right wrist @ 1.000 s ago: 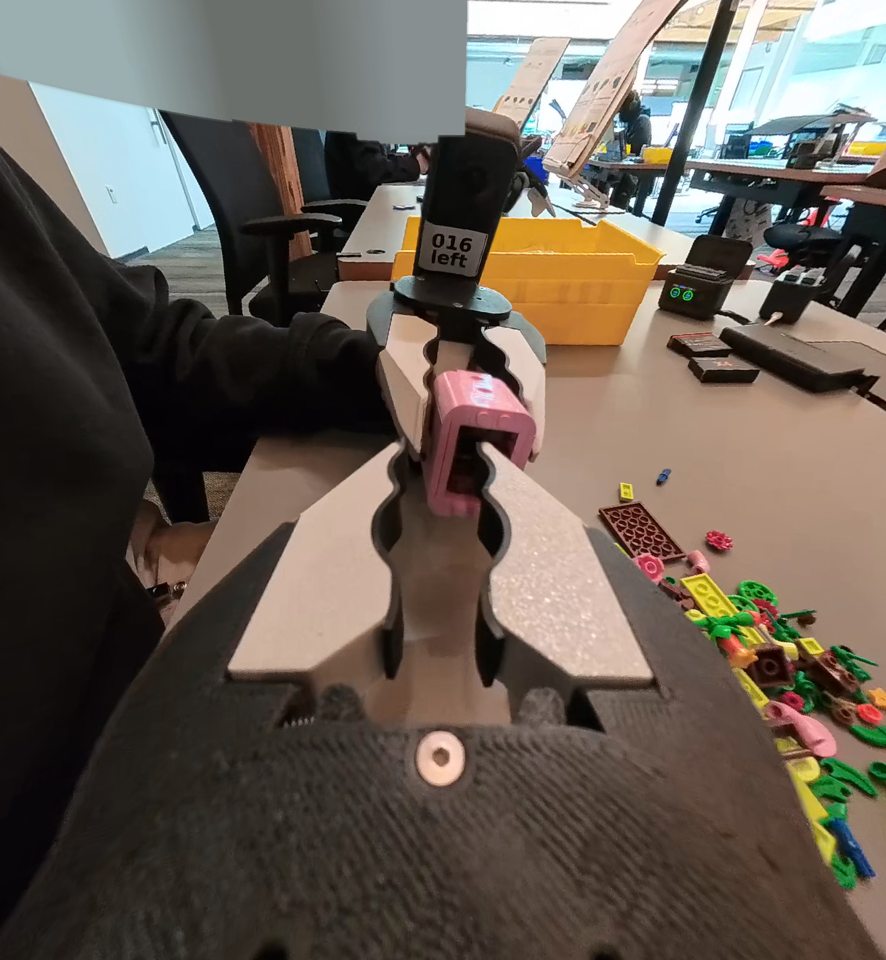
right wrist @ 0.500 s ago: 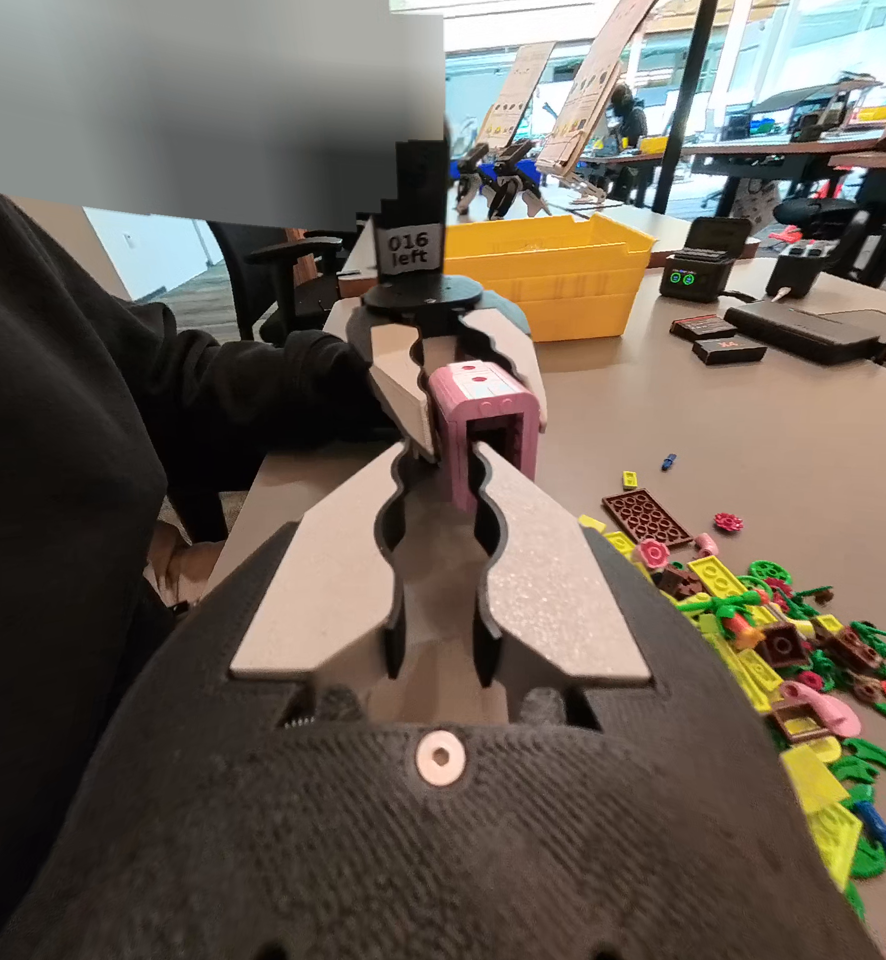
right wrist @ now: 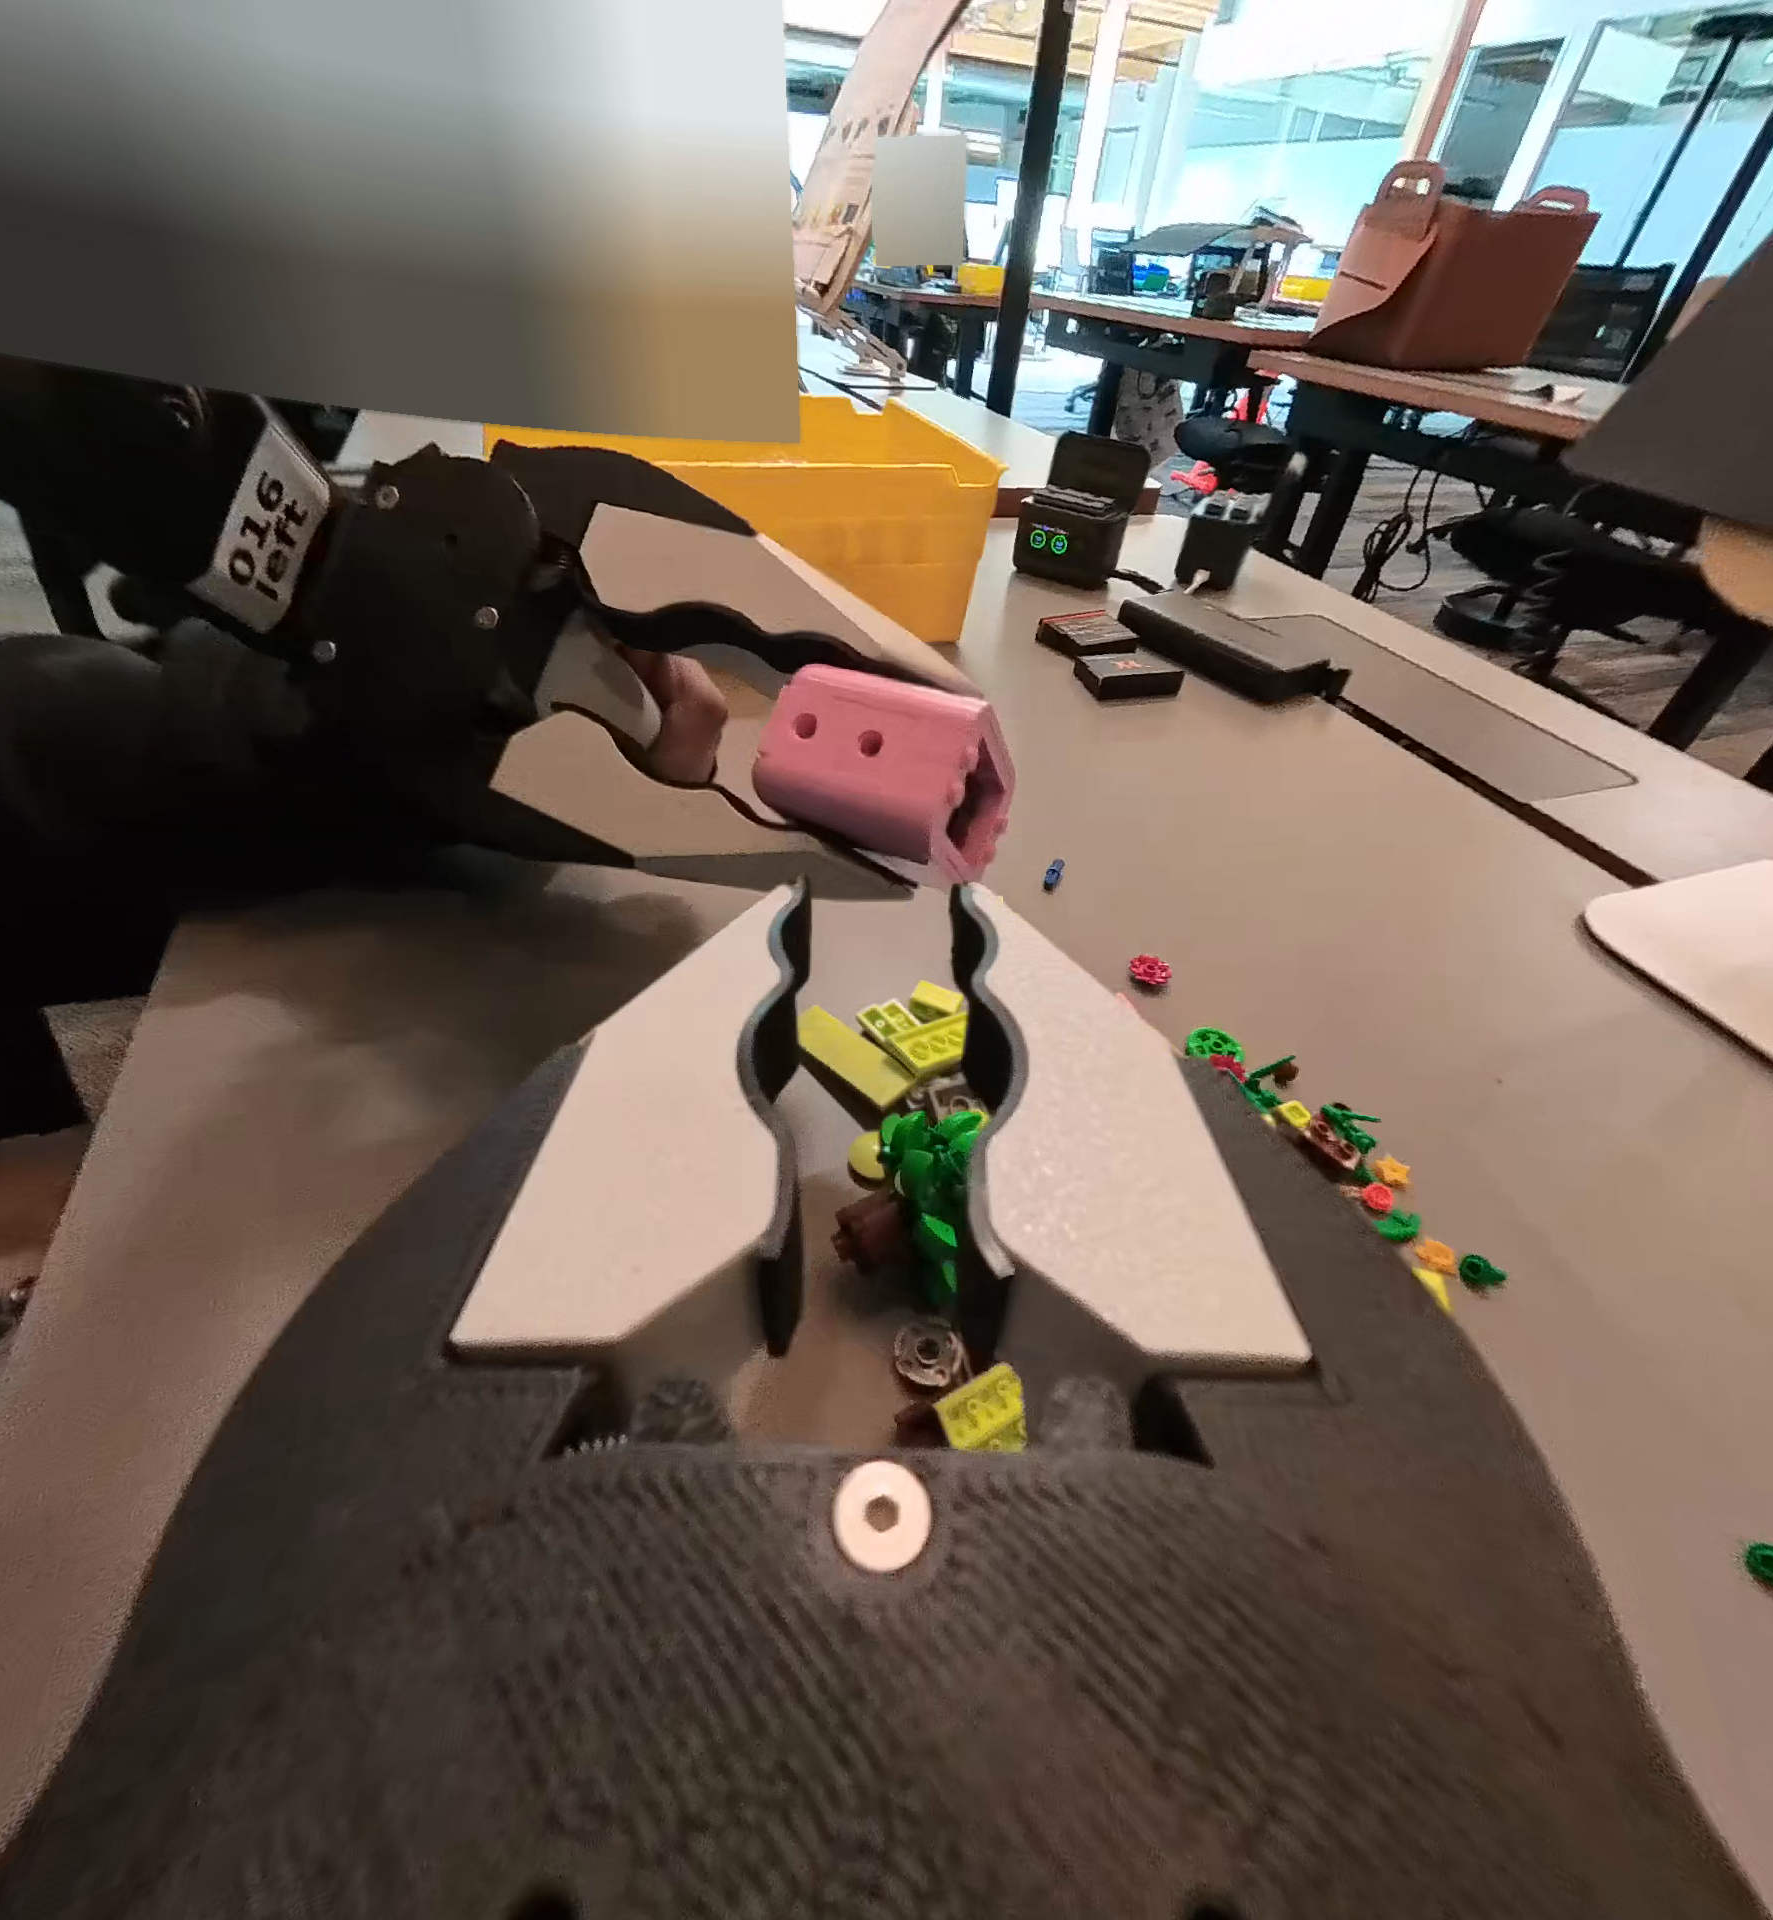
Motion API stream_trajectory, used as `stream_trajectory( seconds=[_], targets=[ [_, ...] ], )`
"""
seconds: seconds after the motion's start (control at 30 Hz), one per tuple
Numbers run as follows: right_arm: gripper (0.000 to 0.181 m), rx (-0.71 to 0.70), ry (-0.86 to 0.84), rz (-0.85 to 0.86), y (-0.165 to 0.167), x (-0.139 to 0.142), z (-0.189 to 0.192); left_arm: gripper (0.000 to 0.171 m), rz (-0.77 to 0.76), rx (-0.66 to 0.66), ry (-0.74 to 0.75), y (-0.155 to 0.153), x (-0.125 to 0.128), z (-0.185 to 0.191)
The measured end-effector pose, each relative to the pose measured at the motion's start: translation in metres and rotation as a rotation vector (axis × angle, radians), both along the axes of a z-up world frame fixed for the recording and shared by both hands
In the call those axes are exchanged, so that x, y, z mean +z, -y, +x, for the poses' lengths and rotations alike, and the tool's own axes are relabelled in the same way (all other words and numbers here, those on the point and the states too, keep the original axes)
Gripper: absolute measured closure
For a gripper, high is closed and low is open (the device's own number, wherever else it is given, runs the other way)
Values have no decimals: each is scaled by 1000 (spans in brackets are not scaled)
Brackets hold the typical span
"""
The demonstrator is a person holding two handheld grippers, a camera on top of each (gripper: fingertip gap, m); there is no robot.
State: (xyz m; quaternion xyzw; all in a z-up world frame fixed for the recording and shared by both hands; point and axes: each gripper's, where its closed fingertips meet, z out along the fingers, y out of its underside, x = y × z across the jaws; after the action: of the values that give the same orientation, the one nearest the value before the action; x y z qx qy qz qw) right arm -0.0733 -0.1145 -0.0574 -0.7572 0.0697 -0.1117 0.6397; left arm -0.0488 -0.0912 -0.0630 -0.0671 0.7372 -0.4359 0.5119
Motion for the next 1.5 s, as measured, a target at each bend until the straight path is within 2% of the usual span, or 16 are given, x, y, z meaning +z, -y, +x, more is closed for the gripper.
stream_trajectory(
  seconds=[0.2, 0.5, 0.57, 0.73, 0.93, 1.07, 1.2, 1.33, 1.4, 1.5],
  targets=[
    [152, 1, 13, -34, -5, -6, -2, 133, 4, -39, -52, 8, -9, -4],
    [115, 26, -183, -45, -16, -19, -4, 134, 50, -47, -98, 30, -21, -11],
    [128, 1, -204, -59, -14, -22, 1, 134, 50, -66, -91, 33, -21, -14],
    [129, 66, -338, -5, -12, -18, -4, 134, -22, -139, -108, 36, -15, -21],
    [129, 199, -594, 153, -7, -5, -10, 129, -169, -245, -110, 38, 3, -33],
    [129, 293, -747, 237, -6, 3, -16, 132, -254, -306, -132, 38, 13, -40],
    [129, 348, -812, 275, -5, 6, -19, 132, -283, -323, -152, 37, 17, -41],
    [129, 336, -744, 263, 0, 8, -16, 132, -272, -347, -243, 36, 10, -41],
    [119, 245, -599, 266, 14, 14, 0, 132, -254, -372, -322, 35, 1, -43],
    [130, 219, -321, 195, 30, 23, -2, 131, -201, -446, -467, 36, -16, -53]
  ],
)
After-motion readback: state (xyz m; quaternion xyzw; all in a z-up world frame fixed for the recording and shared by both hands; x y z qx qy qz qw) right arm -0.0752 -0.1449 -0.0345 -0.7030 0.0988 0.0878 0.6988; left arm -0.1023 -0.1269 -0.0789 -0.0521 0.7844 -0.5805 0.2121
